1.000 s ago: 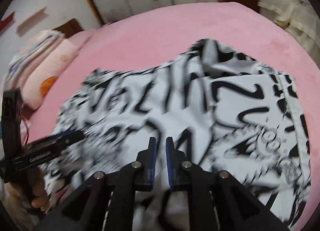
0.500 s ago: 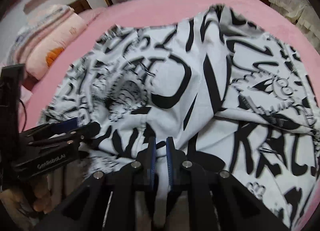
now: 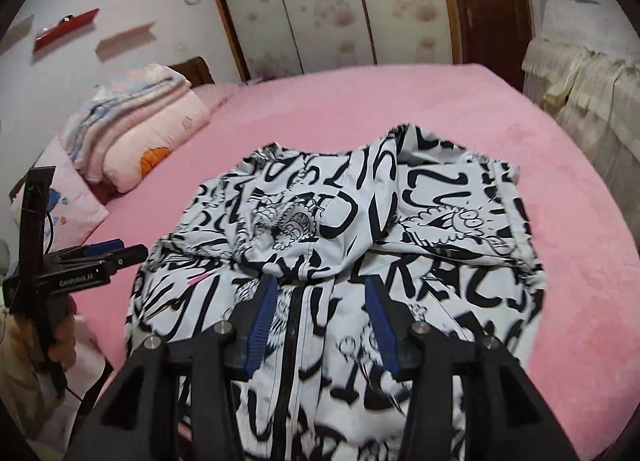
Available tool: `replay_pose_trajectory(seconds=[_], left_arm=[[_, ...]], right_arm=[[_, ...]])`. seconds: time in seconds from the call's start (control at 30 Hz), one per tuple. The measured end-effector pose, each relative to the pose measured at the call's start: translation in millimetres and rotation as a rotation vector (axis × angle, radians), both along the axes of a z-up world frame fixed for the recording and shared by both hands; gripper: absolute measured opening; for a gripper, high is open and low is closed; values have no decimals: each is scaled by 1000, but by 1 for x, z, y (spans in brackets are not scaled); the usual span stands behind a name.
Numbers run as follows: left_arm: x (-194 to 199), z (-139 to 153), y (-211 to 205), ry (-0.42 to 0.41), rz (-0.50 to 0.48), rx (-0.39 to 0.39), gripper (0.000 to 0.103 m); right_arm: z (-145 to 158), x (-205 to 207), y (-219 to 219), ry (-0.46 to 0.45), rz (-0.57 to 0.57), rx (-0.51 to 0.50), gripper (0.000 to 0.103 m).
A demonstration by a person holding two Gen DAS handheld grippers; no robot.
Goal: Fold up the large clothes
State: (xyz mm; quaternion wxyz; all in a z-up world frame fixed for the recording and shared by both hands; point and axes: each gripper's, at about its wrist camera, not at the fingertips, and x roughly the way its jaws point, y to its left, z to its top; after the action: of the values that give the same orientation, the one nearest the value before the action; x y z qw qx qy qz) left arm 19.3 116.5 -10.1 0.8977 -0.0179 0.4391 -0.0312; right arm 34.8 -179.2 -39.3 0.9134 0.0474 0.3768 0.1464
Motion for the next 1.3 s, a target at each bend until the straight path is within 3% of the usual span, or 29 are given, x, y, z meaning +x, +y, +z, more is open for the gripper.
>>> replay_pose_trajectory(seconds=[0.23,0.47,0.57,0.7,1.0,1.3], left_arm=[[-53,0,35,-16,48,-13,78],[-77,-26,72,31,124,-123,78],[-82,-39,87,39,155,-167,78],[-85,-66,98,91,180,-167,78],[-82,-136,93,298,185,-200,78],[-80,-159,92,319,182,-239,80]], right_arm=[[7,-52,-24,-33,-2,-43,47],[-13,-86,-48,-30,-30,-87,47],[-27,-93,-55,-4,-54,-114,47],[-47,-102,-64,32,-77,-102,47],[-93,-99,-98,162,-165,-85,47],[-124,-97,-131,275,-240,0,47]])
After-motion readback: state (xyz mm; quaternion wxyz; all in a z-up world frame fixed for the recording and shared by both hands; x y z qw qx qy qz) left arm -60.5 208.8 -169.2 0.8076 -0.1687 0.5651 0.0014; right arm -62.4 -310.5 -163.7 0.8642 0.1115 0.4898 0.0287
